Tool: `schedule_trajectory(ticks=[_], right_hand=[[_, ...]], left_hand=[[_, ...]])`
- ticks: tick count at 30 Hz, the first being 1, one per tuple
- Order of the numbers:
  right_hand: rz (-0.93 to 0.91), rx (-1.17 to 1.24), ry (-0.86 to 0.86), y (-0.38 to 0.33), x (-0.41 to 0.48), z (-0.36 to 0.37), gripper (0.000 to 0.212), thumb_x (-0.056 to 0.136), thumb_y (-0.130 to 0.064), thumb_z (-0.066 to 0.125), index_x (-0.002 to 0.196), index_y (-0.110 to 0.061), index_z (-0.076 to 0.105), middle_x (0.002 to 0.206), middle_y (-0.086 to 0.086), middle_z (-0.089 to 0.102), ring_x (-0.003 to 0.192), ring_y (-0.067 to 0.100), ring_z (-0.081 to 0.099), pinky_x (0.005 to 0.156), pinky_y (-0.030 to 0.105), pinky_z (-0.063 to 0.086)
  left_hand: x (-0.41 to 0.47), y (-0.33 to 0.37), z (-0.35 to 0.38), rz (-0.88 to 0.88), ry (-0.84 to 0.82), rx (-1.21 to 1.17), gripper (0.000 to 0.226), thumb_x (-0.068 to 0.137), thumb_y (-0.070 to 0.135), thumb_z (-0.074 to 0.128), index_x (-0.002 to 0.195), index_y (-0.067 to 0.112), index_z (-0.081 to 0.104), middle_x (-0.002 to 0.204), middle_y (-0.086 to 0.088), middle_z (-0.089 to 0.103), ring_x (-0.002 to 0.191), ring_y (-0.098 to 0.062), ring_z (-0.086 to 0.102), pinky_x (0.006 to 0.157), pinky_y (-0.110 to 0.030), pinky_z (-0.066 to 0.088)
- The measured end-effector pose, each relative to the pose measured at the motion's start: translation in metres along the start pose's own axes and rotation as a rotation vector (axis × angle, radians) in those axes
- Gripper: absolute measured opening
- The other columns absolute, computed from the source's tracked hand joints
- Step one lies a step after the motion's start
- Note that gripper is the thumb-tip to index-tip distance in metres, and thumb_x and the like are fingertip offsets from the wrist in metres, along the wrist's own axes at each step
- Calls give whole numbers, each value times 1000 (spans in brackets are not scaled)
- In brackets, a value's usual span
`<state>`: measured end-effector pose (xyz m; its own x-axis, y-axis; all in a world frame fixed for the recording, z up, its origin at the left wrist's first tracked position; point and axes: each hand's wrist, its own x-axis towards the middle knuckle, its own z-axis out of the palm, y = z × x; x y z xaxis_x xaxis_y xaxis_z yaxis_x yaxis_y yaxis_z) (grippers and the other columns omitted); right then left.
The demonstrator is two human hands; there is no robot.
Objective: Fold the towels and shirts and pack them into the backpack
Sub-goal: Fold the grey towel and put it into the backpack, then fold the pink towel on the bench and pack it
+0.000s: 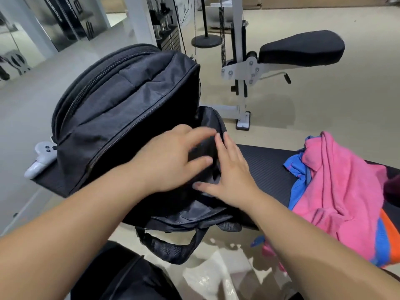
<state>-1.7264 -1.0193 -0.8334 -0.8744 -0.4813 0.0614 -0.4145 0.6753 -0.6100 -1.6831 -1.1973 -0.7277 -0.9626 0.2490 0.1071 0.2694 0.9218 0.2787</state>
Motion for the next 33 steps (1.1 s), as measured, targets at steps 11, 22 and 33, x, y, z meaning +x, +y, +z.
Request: schedule_trajectory(ticks=[11,22,33], right_hand=[[-1,117,-160,-31,66,27,157,46,-63,93,142,-58,-30,165,-5,-26,154,33,-13,118,65,21],[-154,17,-359,-85,150,68,147,57,-51,94,151,-51,-20,165,-7,-24,154,28,-10,122,53,23],[-74,43,-195,-30,97,34,70,98,-54,51,158,-37,20,168,1,12,153,26,16,122,43,23]], left_hand=[[5,-58,13,-295,-169,182,69,96,12,60,155,34,32,145,-6,44,135,-30,44,111,-38,37],[-10,-158,-31,-479,-150,428,66,95,17,62,153,34,36,133,-14,49,114,-37,56,94,-42,50],[6,-103,-11,-294,20,761,58,77,52,70,132,36,59,143,-13,43,120,-40,46,95,-53,39]])
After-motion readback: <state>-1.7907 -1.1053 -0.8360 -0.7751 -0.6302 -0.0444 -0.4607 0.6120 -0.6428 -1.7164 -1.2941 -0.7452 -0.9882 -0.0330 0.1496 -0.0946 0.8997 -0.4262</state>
